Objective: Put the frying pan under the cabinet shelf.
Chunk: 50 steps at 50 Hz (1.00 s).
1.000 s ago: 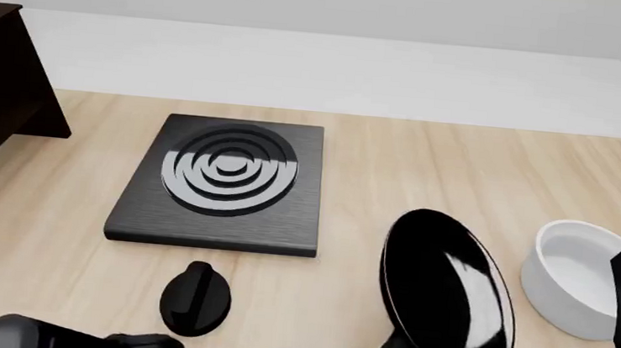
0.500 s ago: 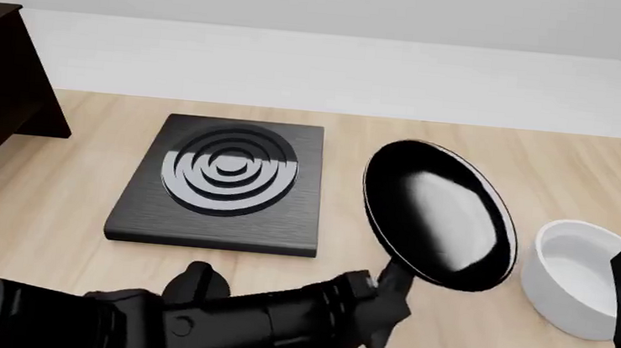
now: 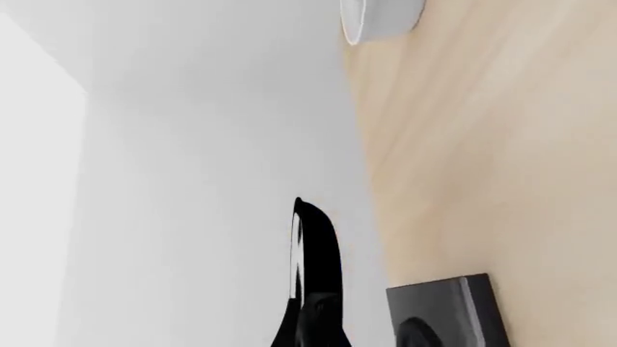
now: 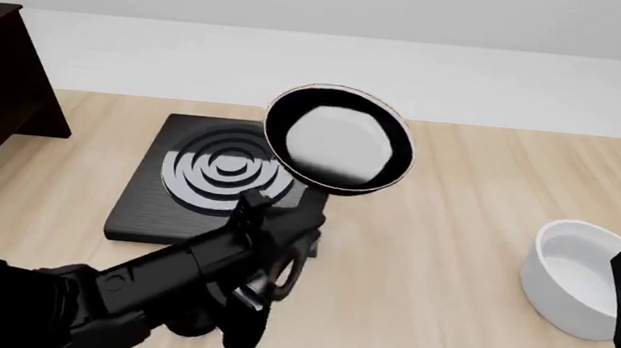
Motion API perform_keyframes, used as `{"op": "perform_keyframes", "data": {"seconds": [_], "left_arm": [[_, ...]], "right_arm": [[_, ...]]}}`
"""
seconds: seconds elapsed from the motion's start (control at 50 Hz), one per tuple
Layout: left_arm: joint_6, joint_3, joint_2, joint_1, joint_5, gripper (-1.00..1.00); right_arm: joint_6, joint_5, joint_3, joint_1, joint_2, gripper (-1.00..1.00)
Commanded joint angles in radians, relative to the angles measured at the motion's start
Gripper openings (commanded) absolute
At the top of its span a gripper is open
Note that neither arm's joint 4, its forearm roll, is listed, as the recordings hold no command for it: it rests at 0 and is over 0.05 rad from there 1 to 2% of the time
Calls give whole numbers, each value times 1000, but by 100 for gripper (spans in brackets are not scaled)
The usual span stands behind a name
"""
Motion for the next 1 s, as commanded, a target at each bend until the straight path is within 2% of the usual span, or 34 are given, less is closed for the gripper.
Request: {"op": "perform_keyframes", "data": {"seconds": [0.02, 0.06, 0.2, 0.24, 0.28, 0.36, 0.38, 0.4, 0.52, 0.54, 0.62, 0.72, 0.86, 1.0], "left_arm": [[-10, 53, -71, 153, -100, -100], [-42, 64, -107, 171, -99, -100], [-49, 120, -134, 238, -124, -100], [-75, 154, -171, 251, -124, -100], [-58, 173, -161, 269, -133, -100], [-68, 212, -244, 309, -115, -100], [-76, 220, -266, 318, -94, -100], [-85, 238, -297, 330, -81, -100], [-108, 292, -427, 406, 9, -100], [-119, 306, -490, 414, 61, -100], [-117, 308, -593, 431, 179, -100], [-97, 323, -650, 447, 246, -100], [-83, 343, -674, 456, 254, -100], [-94, 357, -760, 444, 348, -100]], "right_arm": [[0, 0, 0, 0, 0, 100], [0, 0, 0, 0, 0, 100], [0, 0, 0, 0, 0, 100], [0, 0, 0, 0, 0, 100], [0, 0, 0, 0, 0, 100], [0, 0, 0, 0, 0, 100], [-1, 0, 0, 0, 0, 100], [3, -38, 40, 1, 1, 100], [2, -64, 66, 1, 0, 100], [3, -80, 80, 1, 2, 100], [2, -51, 52, 1, 1, 100], [2, -44, 45, 1, 1, 100], [1, -25, 26, 1, 0, 100], [1, -3, 4, 2, 0, 100]]}}
